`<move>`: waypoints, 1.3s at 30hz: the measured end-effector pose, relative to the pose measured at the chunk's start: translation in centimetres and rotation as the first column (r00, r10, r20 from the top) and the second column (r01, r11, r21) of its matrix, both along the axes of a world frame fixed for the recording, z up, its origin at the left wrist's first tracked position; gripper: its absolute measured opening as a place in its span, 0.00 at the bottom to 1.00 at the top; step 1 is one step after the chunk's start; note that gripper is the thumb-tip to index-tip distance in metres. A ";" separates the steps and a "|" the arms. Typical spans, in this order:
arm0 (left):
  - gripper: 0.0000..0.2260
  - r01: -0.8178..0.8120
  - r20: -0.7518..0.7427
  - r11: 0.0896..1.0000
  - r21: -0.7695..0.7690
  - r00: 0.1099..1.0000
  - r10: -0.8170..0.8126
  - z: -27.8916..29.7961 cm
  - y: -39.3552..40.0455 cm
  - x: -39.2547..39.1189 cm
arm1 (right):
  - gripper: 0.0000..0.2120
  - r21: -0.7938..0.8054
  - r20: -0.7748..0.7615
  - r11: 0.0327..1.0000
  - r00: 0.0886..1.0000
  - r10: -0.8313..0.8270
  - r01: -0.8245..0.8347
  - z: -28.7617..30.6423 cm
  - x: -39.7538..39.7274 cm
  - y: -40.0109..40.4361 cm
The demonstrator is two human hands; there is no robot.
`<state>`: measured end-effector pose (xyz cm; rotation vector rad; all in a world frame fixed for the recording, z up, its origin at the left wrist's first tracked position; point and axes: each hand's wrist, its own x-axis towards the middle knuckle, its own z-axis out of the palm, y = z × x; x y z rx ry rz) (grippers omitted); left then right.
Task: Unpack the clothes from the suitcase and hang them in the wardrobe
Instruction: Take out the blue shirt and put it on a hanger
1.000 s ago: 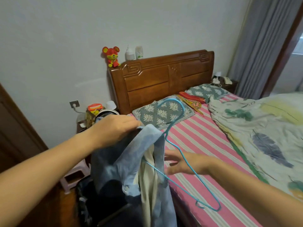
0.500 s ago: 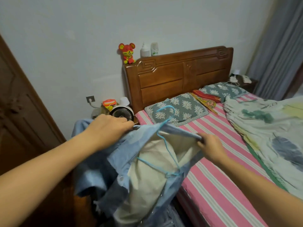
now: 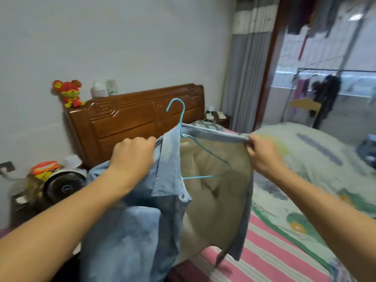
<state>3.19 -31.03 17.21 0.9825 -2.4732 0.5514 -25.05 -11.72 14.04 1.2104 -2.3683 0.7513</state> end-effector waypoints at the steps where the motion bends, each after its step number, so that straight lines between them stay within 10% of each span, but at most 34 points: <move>1: 0.07 0.025 -0.007 0.999 0.021 1.000 -0.025 0.0 0.7 -1.5 | 0.03 -0.094 0.060 0.996 0.998 0.017 -0.011 1.3 -0.2 0.6; 5: 0.08 0.123 -0.070 0.992 0.036 0.990 -0.120 0.6 3.1 -7.2 | 0.11 -0.156 0.167 0.962 0.954 0.250 -0.225 2.8 2.8 3.1; 11: 0.12 0.199 -0.021 0.966 -0.166 0.978 -0.206 -0.1 8.4 -12.9 | 0.12 -0.660 0.298 0.730 0.954 0.038 0.177 4.7 -2.6 12.7; 14: 0.06 0.166 -0.044 0.982 -0.093 0.984 -0.170 0.4 11.5 -16.3 | 0.14 -0.320 0.140 0.944 0.981 0.133 -0.082 1.2 -1.3 13.9; 18: 0.06 0.255 -0.102 0.966 0.030 0.963 -0.251 -0.1 16.7 -20.4 | 0.15 -0.062 0.283 0.972 0.929 0.237 -0.228 -4.1 -1.7 15.2; 22: 0.09 0.486 -0.213 0.874 -0.014 0.853 -0.477 -1.1 19.6 -22.3 | 0.09 -0.063 0.684 0.847 0.595 0.422 -0.528 -2.7 -4.7 19.5; 26: 0.15 0.632 -0.330 0.767 -0.111 0.704 -0.629 -1.8 18.2 -21.1 | 0.09 -0.280 0.370 0.960 0.924 0.097 0.011 -2.1 -15.3 23.5; 29: 0.14 0.650 -0.454 0.753 -0.100 0.644 -0.616 -2.2 16.0 -20.3 | 0.18 -0.009 0.519 1.000 0.855 -0.002 0.008 -5.3 -20.8 25.8; 37: 0.17 0.252 -0.158 0.954 -0.163 0.948 -0.277 -3.6 13.6 -22.1 | 0.11 -0.194 0.207 0.925 0.936 -0.286 0.326 -6.7 -19.7 27.3; 39: 0.15 0.179 -0.199 0.981 -0.078 0.961 -0.192 -2.9 14.7 -23.7 | 0.12 -0.013 0.107 0.970 0.965 -0.240 0.243 -7.7 -17.0 27.2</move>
